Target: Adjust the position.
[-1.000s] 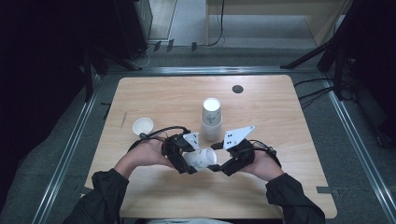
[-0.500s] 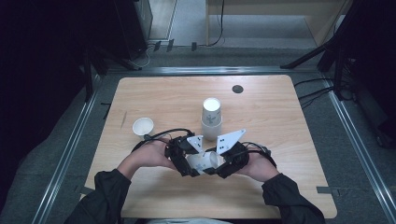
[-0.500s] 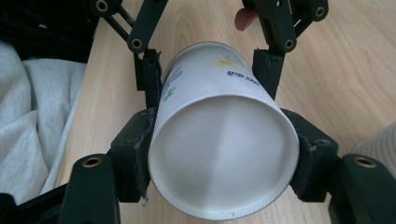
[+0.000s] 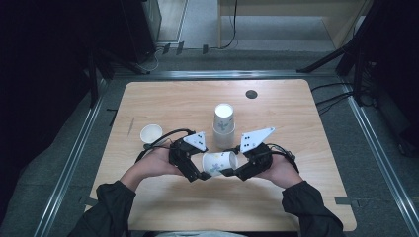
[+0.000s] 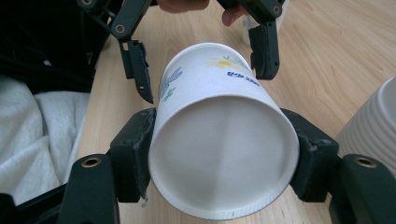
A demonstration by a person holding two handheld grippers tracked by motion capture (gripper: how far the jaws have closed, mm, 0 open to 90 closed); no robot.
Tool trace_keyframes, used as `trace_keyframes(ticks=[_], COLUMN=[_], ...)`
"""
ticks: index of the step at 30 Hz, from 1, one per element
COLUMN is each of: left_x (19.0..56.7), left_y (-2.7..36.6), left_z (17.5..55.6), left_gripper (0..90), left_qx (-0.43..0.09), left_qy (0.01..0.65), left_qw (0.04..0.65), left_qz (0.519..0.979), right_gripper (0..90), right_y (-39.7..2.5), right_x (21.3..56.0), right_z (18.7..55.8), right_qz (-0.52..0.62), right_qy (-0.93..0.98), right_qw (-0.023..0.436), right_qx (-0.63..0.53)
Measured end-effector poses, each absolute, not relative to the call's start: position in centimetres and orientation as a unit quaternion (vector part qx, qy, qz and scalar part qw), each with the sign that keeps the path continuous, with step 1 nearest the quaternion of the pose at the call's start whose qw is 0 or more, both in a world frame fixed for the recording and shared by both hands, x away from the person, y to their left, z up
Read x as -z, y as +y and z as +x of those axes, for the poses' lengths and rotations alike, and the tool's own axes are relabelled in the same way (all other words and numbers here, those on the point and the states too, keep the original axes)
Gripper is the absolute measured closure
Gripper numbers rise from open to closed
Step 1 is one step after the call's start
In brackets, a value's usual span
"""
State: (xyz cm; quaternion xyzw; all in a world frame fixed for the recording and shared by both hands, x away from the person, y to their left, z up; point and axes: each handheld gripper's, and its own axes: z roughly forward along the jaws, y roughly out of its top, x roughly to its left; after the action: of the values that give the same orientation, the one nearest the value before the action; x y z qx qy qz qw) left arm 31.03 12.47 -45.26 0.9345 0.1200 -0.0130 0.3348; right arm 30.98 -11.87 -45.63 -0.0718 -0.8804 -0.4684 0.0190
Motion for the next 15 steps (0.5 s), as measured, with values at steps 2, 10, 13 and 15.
trace_keyframes(ticks=[2,10,13,15], left_x=[45.2,44.9,44.7,44.7], left_y=[12.6,13.3,13.7,14.0], left_z=[30.8,29.8,29.4,29.3], left_gripper=[3.0,3.0,3.1,3.1], left_qx=[0.013,-0.002,-0.003,-0.005], left_qy=[0.122,0.146,0.161,0.173], left_qw=[0.341,0.395,0.427,0.442], left_qz=[0.932,0.907,0.890,0.880], right_gripper=[34.6,34.5,34.5,34.5], right_y=[-12.0,-12.0,-11.9,-11.7], right_x=[45.3,44.1,43.8,43.7], right_z=[31.1,31.3,31.5,31.7], right_qz=[-0.072,-0.063,-0.058,-0.056], right_qy=[-0.880,-0.864,-0.858,-0.853], right_qw=[0.018,0.039,0.049,0.060], right_qx=[0.468,0.497,0.508,0.515])
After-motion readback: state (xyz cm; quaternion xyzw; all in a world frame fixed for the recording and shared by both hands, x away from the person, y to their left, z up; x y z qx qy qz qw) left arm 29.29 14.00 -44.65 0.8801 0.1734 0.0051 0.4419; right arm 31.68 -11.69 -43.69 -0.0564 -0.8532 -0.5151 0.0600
